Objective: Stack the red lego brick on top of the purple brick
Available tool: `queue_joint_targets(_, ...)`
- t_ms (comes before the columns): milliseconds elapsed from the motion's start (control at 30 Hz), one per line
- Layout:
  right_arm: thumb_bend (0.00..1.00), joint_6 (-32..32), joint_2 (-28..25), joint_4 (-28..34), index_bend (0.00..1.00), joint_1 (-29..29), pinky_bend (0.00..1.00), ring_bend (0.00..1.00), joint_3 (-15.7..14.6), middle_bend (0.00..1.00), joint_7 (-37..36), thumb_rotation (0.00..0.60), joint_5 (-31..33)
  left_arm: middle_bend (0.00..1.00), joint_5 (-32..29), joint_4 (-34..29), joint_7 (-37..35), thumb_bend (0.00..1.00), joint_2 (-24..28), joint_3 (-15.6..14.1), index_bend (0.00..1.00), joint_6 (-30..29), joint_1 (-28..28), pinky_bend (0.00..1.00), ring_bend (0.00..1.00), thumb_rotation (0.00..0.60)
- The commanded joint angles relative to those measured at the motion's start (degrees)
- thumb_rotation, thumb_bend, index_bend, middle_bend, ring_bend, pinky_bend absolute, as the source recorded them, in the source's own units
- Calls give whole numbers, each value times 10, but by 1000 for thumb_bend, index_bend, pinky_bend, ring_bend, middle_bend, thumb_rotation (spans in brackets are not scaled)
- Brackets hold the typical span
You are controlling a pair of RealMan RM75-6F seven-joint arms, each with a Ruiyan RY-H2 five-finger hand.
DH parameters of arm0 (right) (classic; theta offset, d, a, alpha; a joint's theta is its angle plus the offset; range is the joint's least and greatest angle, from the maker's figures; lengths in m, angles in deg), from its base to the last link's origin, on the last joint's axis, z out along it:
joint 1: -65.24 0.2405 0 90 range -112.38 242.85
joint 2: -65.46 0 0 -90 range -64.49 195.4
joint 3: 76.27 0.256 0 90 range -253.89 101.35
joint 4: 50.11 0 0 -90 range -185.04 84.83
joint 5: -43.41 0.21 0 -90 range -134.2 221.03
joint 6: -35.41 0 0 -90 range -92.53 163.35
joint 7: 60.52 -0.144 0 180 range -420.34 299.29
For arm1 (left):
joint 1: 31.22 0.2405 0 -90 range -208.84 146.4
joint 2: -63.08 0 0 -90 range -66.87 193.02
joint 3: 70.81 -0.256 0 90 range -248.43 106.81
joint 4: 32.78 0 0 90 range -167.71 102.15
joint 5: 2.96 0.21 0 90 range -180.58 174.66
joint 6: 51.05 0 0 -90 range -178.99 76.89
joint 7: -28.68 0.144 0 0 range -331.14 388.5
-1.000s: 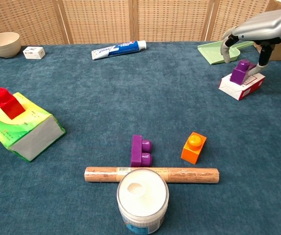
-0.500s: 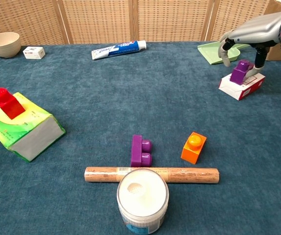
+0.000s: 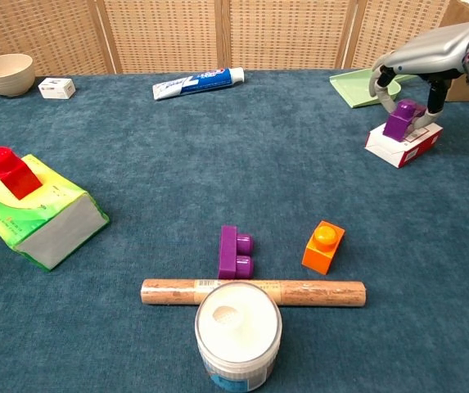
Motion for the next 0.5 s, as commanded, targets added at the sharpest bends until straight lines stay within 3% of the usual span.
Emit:
queue_joint_targets(33,189,-1,1,-2,535,1,200,79,-1,241,-1,600,1,359,0,1,0,330,-1,0,421,0,0,173,337,600)
queue_joint_targets(500,188,-5,12,-13,607,2,207,98,-4,251,1,600,6,359,-1,4,-3,330,0,0,420,-2,2,173,337,600)
